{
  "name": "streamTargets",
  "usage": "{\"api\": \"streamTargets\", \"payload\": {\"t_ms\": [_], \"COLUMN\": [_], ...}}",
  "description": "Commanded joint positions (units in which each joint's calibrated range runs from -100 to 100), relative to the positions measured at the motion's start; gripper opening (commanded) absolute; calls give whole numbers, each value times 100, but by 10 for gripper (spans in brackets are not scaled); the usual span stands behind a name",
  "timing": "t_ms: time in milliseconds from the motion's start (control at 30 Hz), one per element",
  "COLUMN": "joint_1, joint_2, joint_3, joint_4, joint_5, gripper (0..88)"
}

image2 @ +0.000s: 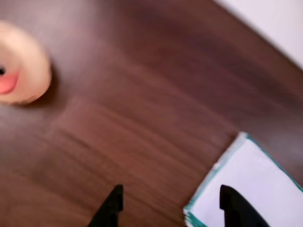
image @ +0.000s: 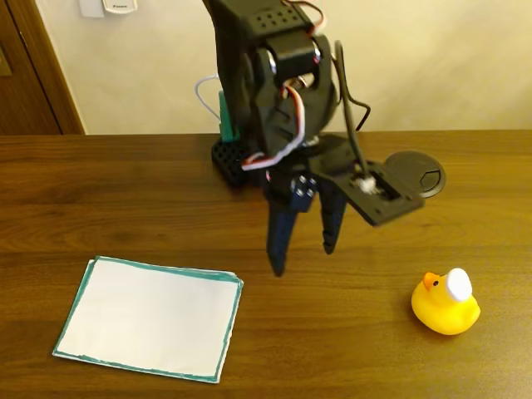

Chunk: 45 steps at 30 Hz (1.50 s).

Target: Grab the yellow duck toy and put inside the green color rectangle box on the table

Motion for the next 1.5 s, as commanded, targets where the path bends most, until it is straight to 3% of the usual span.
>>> {"api": "streamTargets", "payload": {"t_ms": [0,233,533,900,1067,1467], "joint_1": [-441,-1443,-2785,-2994,-2837,-3064], "joint_2": [996,2244,3807,5073,4880,5500], "joint_3": [-567,-2306,-3817,-3653,-2570,-2506], "joint_4": [-42,733,-195,-1286,-2206,-2880], "joint_5": [39,5,-127,-225,-269,-376], "gripper": [299,298,298,298,298,296]}}
